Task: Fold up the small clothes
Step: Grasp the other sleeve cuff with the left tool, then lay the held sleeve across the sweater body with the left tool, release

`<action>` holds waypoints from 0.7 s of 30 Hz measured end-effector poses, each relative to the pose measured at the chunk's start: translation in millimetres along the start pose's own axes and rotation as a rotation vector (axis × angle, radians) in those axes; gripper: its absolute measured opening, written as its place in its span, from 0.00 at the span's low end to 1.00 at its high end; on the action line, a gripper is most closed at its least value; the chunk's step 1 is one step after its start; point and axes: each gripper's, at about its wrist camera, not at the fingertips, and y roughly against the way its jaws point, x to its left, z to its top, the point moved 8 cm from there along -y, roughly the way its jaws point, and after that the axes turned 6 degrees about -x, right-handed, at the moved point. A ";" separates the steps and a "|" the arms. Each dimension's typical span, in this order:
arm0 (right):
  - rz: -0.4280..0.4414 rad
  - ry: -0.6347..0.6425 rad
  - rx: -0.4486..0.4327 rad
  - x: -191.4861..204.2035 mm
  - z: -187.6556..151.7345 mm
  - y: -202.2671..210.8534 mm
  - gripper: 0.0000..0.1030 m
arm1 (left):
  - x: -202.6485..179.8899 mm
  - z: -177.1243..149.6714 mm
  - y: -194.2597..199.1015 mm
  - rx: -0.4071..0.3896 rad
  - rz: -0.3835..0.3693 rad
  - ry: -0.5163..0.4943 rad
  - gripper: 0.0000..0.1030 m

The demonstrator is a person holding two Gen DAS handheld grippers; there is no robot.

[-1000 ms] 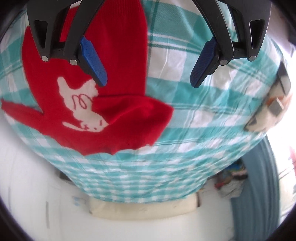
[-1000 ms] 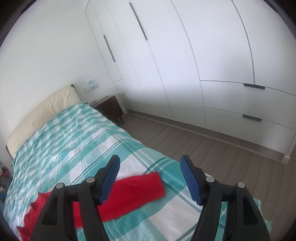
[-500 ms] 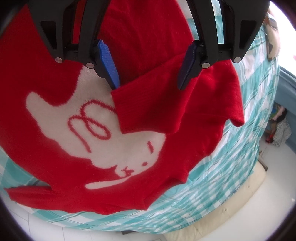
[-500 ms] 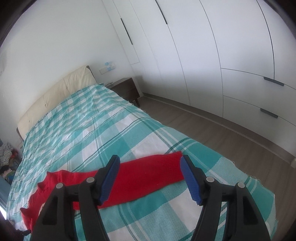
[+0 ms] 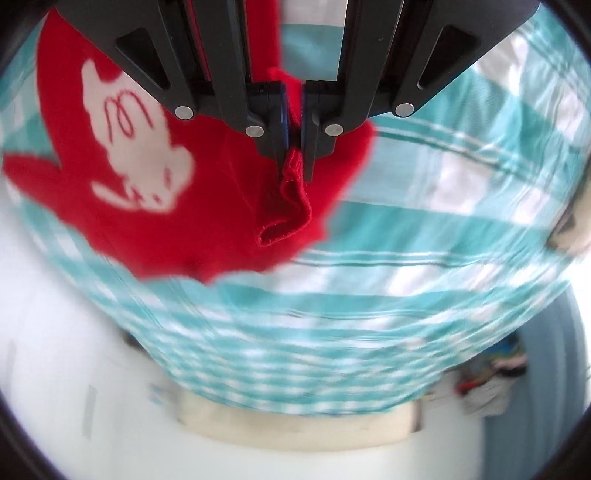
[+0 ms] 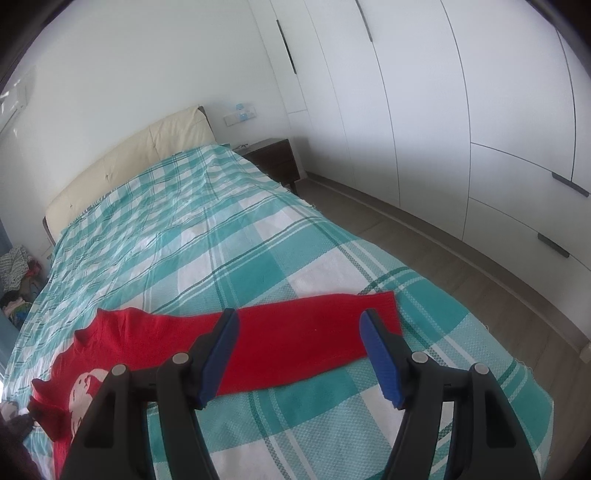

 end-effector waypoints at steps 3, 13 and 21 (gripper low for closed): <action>0.016 0.013 0.001 5.7 -0.2 0.1 0.65 | 111.6 9.8 13.0 -0.047 0.181 0.291 0.03; 0.029 0.088 0.023 23.4 -10.8 -3.1 0.65 | 263.4 -60.4 19.8 0.035 0.497 0.648 0.03; 0.028 0.086 0.040 21.2 -12.8 -6.1 0.65 | 276.9 -88.7 -3.4 0.184 0.604 0.573 0.03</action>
